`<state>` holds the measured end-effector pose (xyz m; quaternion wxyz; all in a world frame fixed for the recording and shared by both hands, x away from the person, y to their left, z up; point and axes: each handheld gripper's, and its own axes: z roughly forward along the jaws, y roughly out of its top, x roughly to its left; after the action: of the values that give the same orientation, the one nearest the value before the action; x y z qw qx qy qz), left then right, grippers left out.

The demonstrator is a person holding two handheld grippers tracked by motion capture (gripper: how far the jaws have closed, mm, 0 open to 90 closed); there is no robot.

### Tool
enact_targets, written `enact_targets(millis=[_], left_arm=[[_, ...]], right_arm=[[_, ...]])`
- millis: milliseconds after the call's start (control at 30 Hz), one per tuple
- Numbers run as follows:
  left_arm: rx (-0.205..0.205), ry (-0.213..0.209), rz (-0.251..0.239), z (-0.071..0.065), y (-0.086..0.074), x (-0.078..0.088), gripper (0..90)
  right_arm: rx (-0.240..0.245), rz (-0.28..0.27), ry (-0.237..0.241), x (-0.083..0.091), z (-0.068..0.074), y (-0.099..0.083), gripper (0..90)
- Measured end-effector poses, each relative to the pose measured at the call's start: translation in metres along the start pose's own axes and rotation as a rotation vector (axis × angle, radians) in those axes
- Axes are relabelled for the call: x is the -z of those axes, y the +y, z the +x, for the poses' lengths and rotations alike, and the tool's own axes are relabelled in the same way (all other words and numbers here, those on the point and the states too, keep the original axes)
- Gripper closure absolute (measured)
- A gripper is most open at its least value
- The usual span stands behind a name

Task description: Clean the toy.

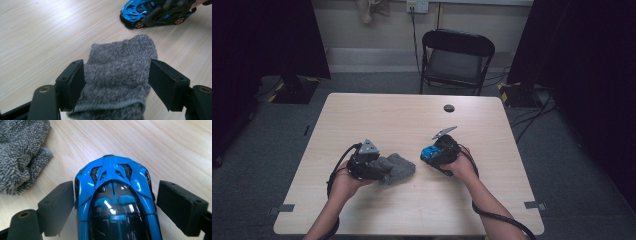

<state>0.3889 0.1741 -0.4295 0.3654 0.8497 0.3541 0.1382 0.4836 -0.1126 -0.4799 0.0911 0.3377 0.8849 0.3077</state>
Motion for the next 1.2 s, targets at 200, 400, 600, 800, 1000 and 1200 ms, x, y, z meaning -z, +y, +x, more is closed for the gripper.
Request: enact_targets(millis=[200,400,600,800,1000,1200], left_arm=[[-0.047,-0.028,0.055,-0.009,0.004,-0.021,26.1],[-0.043,-0.026,0.113,-0.009,-0.003,-0.037,28.0],[-0.014,-0.032,0.119,-0.006,-0.008,-0.042,29.8],[-0.011,-0.033,0.135,-0.005,-0.011,-0.046,31.0],[-0.003,-0.035,0.144,-0.004,-0.014,-0.048,33.1],[0.004,-0.037,0.149,-0.003,-0.015,-0.049,38.1]], right_arm=[[0.007,0.012,0.0,-0.005,0.005,0.001,14.3],[0.006,0.029,0.0,-0.006,0.004,0.0,18.8],[0.016,0.037,-0.022,-0.005,0.005,-0.001,22.3],[0.025,0.047,-0.03,-0.006,0.006,0.0,23.6],[0.029,0.064,-0.03,-0.005,0.006,0.002,24.3],[0.017,0.05,-0.034,-0.005,0.007,0.0,24.6]])
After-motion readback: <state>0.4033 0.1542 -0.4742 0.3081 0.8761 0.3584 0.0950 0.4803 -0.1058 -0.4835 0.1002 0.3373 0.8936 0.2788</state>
